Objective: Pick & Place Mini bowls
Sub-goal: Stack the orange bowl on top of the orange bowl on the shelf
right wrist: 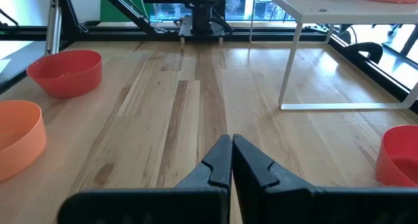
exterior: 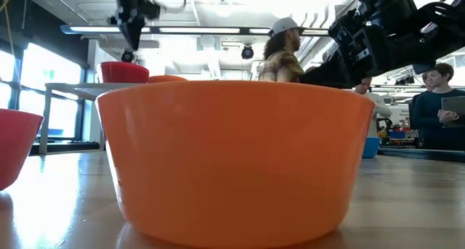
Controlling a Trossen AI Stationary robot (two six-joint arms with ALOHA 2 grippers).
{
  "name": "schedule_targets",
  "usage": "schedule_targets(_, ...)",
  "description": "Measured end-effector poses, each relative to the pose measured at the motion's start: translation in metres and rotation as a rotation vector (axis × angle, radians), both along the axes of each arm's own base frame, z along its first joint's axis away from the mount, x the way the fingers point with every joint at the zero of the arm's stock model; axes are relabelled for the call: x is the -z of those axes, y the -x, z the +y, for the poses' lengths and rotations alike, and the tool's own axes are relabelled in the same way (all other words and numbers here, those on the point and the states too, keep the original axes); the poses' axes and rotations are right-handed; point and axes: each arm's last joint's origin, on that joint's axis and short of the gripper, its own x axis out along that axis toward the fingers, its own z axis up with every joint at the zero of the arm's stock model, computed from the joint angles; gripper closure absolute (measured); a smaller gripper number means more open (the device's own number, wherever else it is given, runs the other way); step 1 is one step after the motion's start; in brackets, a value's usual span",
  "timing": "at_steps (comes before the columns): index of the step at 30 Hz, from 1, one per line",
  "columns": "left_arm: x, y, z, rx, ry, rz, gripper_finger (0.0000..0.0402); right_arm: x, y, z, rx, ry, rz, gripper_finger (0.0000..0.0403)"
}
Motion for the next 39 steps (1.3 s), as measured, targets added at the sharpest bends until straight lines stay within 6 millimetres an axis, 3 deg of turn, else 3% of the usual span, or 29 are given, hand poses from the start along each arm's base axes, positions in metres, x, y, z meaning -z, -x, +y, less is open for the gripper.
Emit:
schedule_targets(3, -0.01, 0.002, -0.029, 0.045, -0.133, -0.127, 0.0392, 0.0, 0.0, 0.0, 0.0, 0.0, 0.001, 0.0402)
schedule_targets(7, -0.003, -0.001, -0.067, 0.153, -0.265, -0.344, 0.04, 0.0, 0.0, 0.0, 0.0, -0.001, 0.003, 0.0402)
schedule_targets(11, 0.02, -0.008, -0.103, 0.301, -0.355, -0.56, 0.04, 0.0, 0.0, 0.0, 0.004, -0.019, 0.003, 0.0401)
schedule_targets(17, 0.075, -0.016, -0.143, 0.477, -0.475, -0.728, 0.0401, 0.002, 0.0, 0.0, 0.012, -0.072, 0.019, 0.0402)
schedule_targets(21, 0.113, -0.022, -0.161, 0.553, -0.545, -0.799, 0.0401, 0.001, 0.002, 0.001, 0.022, -0.117, 0.021, 0.0401)
schedule_targets(25, 0.136, -0.026, -0.175, 0.632, -0.569, -0.869, 0.0401, -0.004, 0.003, 0.009, 0.039, -0.142, 0.103, 0.0402)
schedule_targets(32, 0.155, -0.026, -0.191, 0.711, -0.573, -0.94, 0.0401, -0.045, 0.0, 0.031, 0.112, -0.167, 0.41, 0.04)
schedule_targets(39, 0.164, -0.025, -0.193, 0.728, -0.599, -0.982, 0.0402, -0.081, 0.005, 0.071, 0.069, -0.233, 0.701, 0.0369)
